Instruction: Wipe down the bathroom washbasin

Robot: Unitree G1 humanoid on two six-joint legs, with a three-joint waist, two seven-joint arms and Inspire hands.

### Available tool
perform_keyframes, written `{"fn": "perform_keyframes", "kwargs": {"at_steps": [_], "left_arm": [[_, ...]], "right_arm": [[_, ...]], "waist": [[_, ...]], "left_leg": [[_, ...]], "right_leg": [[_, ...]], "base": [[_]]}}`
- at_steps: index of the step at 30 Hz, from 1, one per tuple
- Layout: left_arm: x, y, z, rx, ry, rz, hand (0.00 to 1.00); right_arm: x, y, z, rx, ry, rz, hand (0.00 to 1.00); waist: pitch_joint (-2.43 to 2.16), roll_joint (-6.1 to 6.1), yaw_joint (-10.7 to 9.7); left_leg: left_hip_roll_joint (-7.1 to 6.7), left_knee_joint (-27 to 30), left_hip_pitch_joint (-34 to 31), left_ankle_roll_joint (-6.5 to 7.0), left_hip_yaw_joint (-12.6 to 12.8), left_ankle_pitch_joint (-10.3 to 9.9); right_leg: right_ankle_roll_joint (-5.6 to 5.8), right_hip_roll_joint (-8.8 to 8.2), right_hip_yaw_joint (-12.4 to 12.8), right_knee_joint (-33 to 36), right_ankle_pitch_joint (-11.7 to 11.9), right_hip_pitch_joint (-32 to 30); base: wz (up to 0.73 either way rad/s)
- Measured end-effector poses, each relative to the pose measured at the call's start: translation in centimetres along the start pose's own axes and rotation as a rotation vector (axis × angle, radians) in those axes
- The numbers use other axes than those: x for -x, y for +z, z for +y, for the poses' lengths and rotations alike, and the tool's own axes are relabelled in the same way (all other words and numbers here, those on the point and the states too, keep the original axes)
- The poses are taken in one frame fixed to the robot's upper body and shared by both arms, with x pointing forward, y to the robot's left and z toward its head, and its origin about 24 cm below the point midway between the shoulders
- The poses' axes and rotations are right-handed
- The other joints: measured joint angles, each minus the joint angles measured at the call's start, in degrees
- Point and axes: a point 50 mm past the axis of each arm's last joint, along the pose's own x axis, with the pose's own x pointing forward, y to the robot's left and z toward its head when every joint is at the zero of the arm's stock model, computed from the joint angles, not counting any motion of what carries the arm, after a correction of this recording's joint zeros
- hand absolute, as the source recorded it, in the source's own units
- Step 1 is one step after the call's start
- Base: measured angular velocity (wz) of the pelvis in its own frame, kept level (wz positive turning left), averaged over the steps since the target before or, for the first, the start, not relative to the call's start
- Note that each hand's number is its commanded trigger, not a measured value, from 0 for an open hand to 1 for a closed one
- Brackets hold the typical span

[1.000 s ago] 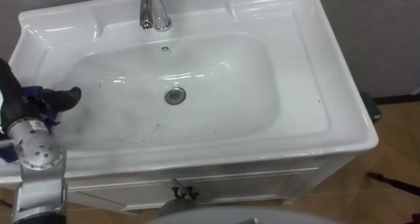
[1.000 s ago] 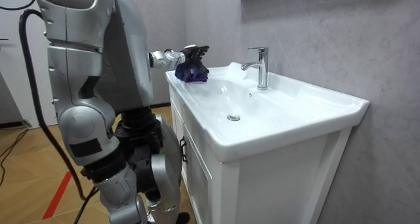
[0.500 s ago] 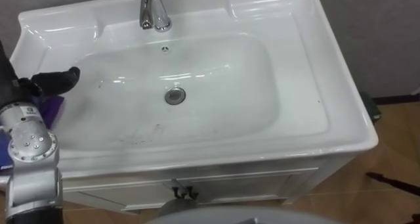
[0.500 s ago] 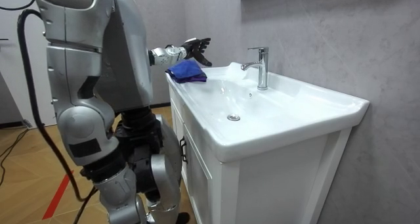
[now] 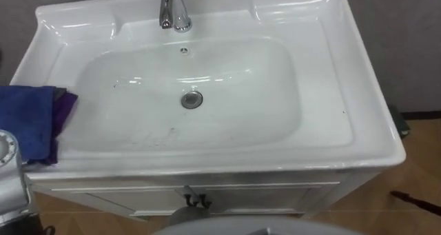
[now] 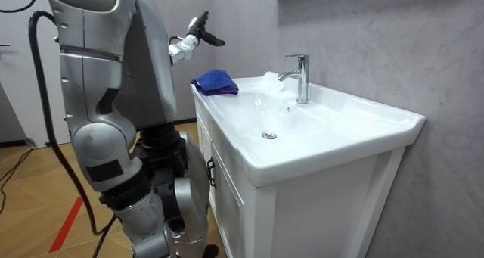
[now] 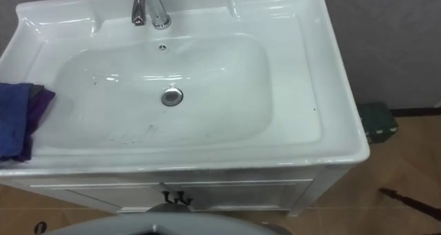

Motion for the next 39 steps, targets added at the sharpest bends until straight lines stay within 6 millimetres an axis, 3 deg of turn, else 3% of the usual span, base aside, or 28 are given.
{"fn": "perform_keyframes", "kwargs": {"at_steps": [3, 8, 10, 15, 19, 24, 30, 36, 39], "left_arm": [[-0.2, -0.6, 1.0, -0.017, 0.086, 0.016, 0.0], [0.4, -2.7, 2.6, -0.105, 0.132, 0.074, 0.0], [0.6, -3.4, 3.0, -0.131, 0.142, 0.097, 0.0], [2.0, -7.1, 4.7, -0.245, 0.155, 0.228, 0.0], [3.0, -9.7, 6.6, -0.311, 0.192, 0.328, 0.0], [7.0, -14.6, 9.9, -0.422, 0.222, 0.586, 0.0], [12.9, -18.9, 14.0, -0.628, 0.202, 0.856, 0.0], [19.2, -21.1, 15.4, -0.754, 0.08, 1.106, 0.0], [21.8, -21.6, 15.2, -0.762, -0.022, 1.202, 0.0]], "right_arm": [[0.0, 0.1, 0.0, 0.003, 0.003, -0.001, 0.0], [0.0, 0.4, -0.4, 0.007, -0.003, -0.007, 0.0], [0.0, 0.3, -0.6, 0.003, -0.005, -0.003, 0.0], [0.0, 0.3, -0.6, 0.017, -0.008, -0.006, 0.0], [0.1, 0.6, -1.0, 0.029, -0.019, -0.023, 0.0], [0.1, 1.0, -1.9, 0.038, -0.019, -0.033, 0.0], [0.1, 0.9, -2.1, 0.042, -0.021, -0.033, 0.0], [0.1, 0.5, -2.3, 0.015, -0.027, -0.022, 0.0], [0.0, 0.8, -2.3, 0.018, -0.024, -0.032, 0.0]], "waist": [[-0.05, 0.36, 1.58], [-0.35, 0.87, 1.58], [-0.48, 0.68, 2.57], [-0.83, 0.34, 4.35], [-0.92, -0.3, 5.74], [-0.82, -0.72, 6.33], [-0.81, -1.74, 6.12], [-0.8, -2.03, 5.27], [-0.75, -2.48, 3.5]], "left_leg": [[-0.2, 0.0, -0.12, 0.01, -0.25, 0.01], [-0.85, 0.27, -0.69, 0.02, -1.51, 0.01], [-1.09, 0.27, -0.67, 0.03, -2.08, 0.01], [-2.05, 0.42, -0.74, 0.04, -5.12, 0.01], [-2.19, 1.27, -1.34, 0.19, -5.67, -0.11], [-2.94, 2.32, -1.67, 0.25, -8.06, -0.18], [-3.11, 1.79, -1.62, 0.26, -8.1, -0.18], [-2.83, 0.24, -0.56, 0.21, -7.39, -0.14], [-2.92, -0.01, -0.36, 0.17, -6.65, -0.11]], "right_leg": [[0.14, -0.13, -0.32, 0.0, -0.08, 0.0], [0.5, -0.5, -1.86, -0.11, -0.28, 0.15], [0.59, -0.62, -2.05, -0.11, -0.33, 0.25], [0.94, -1.08, -3.13, 0.1, -0.82, 0.52], [1.01, -1.12, -3.79, 0.12, -0.95, 0.55], [1.42, -1.26, -4.43, 0.3, -1.52, 0.9], [1.57, -1.67, -4.57, 1.0, -2.06, 0.63], [1.46, -1.82, -4.15, 1.05, -2.02, 0.64], [1.42, -1.85, -4.47, 0.96, -2.02, 0.86]], "base": [[0.06], [0.17], [0.08], [0.09], [0.11], [0.12], [0.04], [-0.06], [-0.02]]}}
